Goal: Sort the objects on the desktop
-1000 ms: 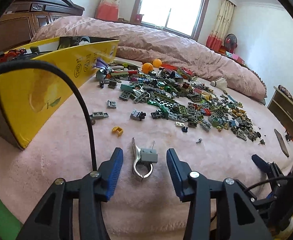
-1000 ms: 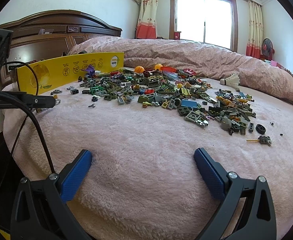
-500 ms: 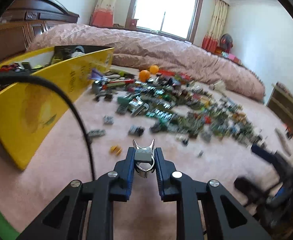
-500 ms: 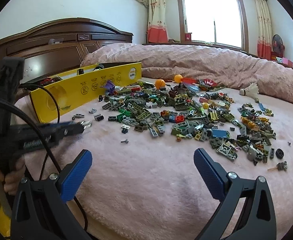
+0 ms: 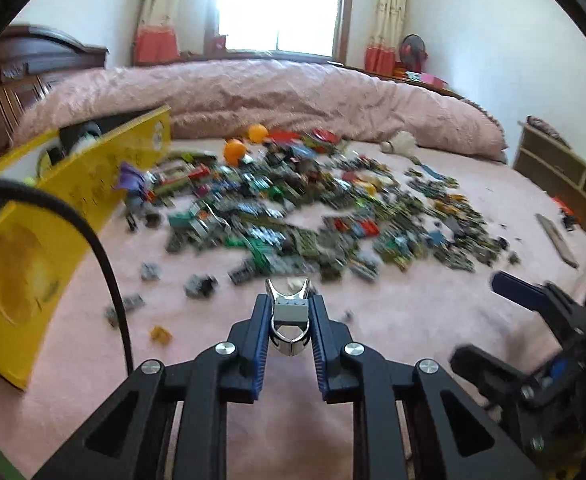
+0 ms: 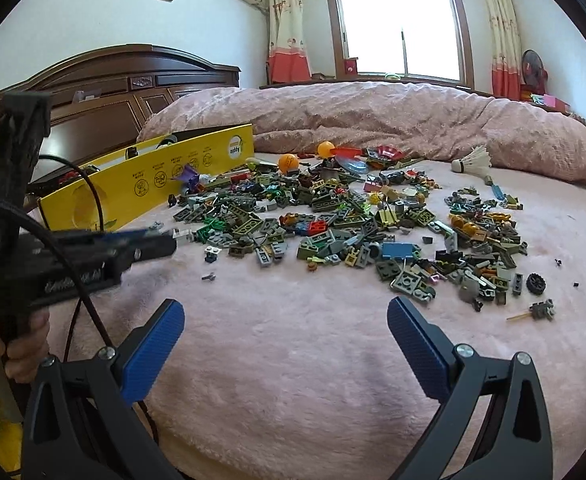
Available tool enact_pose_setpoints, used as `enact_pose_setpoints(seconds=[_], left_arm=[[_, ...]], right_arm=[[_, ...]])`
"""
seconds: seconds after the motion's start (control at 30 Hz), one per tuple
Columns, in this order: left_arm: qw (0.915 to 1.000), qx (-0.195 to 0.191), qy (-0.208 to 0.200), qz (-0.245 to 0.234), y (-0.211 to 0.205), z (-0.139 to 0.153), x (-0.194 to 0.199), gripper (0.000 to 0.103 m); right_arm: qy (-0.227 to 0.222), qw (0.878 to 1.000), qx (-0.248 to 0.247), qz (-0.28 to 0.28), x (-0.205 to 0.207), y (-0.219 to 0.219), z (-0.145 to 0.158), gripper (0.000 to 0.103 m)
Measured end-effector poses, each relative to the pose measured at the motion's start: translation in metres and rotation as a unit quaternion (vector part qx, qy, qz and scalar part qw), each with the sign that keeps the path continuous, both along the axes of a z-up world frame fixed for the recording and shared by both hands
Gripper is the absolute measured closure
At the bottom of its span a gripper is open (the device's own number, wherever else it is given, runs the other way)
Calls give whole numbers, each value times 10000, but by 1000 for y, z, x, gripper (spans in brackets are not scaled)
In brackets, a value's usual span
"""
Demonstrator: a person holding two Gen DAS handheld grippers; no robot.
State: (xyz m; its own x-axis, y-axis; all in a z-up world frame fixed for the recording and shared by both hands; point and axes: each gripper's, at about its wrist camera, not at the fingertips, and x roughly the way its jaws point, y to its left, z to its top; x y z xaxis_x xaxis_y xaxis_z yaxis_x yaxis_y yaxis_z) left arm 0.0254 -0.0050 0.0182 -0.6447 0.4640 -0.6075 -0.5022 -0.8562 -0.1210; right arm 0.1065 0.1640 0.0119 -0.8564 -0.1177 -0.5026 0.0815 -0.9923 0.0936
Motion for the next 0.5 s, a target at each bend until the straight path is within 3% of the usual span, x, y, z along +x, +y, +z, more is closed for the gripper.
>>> enact_pose_setpoints(seconds=[0.1, 0.17, 0.23, 0.3, 0.33, 0.37, 0.5], left_arm=[[9952, 781, -556, -192, -15, 1, -8, 83], [9806, 1675, -993, -212, -22, 8, -25, 84], [9713, 2068, -1169, -126, -20, 13, -35, 83], [9837, 1599, -801, 187, -10, 19, -37, 79], [9891, 1307, -614, 289, -5, 20, -35, 70], [9927, 1059, -459, 338, -1, 20, -32, 67], [9970, 435, -103, 626, -6, 13, -21, 67]], right_arm=[[-68, 9999, -128, 91, -2, 2, 0, 6], [-39, 9998, -162, 59, -2, 3, -1, 6], [-47, 9998, -183, 2, -1, 6, -1, 6], [-63, 9998, -200, -64, 0, 9, -3, 6], [-79, 9997, -221, -89, 2, 12, -3, 6], [-89, 9996, -234, -104, 2, 14, -4, 6], [-37, 9997, -214, -137, 5, 18, -5, 6]])
